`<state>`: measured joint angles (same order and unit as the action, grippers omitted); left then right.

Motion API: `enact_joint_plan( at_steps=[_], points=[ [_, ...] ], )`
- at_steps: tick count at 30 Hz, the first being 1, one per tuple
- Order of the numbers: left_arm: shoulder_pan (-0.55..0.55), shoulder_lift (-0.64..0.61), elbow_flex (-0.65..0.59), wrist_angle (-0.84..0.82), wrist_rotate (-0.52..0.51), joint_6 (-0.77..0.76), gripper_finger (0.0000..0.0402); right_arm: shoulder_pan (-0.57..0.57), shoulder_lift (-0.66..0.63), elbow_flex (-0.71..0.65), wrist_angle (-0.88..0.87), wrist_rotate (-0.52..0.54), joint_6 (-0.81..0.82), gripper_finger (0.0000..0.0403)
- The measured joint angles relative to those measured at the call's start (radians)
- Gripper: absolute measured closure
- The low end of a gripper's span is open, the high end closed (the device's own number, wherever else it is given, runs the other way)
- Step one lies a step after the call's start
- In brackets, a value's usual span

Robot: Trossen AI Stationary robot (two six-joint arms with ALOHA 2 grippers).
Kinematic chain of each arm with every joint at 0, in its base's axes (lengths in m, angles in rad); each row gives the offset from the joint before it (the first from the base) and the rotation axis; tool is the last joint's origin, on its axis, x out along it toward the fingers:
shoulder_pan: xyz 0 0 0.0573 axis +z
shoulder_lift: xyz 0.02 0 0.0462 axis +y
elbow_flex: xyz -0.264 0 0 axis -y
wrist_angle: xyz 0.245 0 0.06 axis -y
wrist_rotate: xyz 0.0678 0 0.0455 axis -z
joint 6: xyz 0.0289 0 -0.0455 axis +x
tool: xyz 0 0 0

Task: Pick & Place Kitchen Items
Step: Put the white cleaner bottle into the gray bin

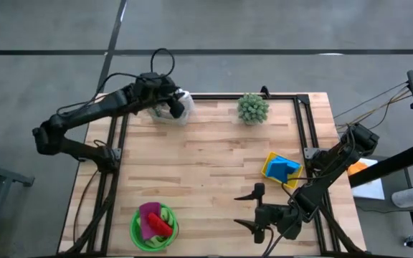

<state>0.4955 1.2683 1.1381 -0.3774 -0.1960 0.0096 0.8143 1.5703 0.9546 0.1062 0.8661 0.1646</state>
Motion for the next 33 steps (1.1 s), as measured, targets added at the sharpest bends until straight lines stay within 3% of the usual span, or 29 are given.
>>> enact_joint_plan(
  at_steps=[8,23,33],
  points=[
    [0.067,0.076,0.0,0.026,-0.102,-0.009,0.0297,0.0,0.0,0.0,-0.001,0.0,0.0,0.0069],
    [0.087,0.189,0.009,0.025,-0.101,-0.044,0.0297,0.0,0.0,-0.002,-0.001,0.0,0.0,0.0069],
    [0.087,0.2,0.009,0.013,-0.092,-0.052,0.0297,0.0,0.0,-0.005,-0.001,-0.001,0.0,0.0069]
  ],
)
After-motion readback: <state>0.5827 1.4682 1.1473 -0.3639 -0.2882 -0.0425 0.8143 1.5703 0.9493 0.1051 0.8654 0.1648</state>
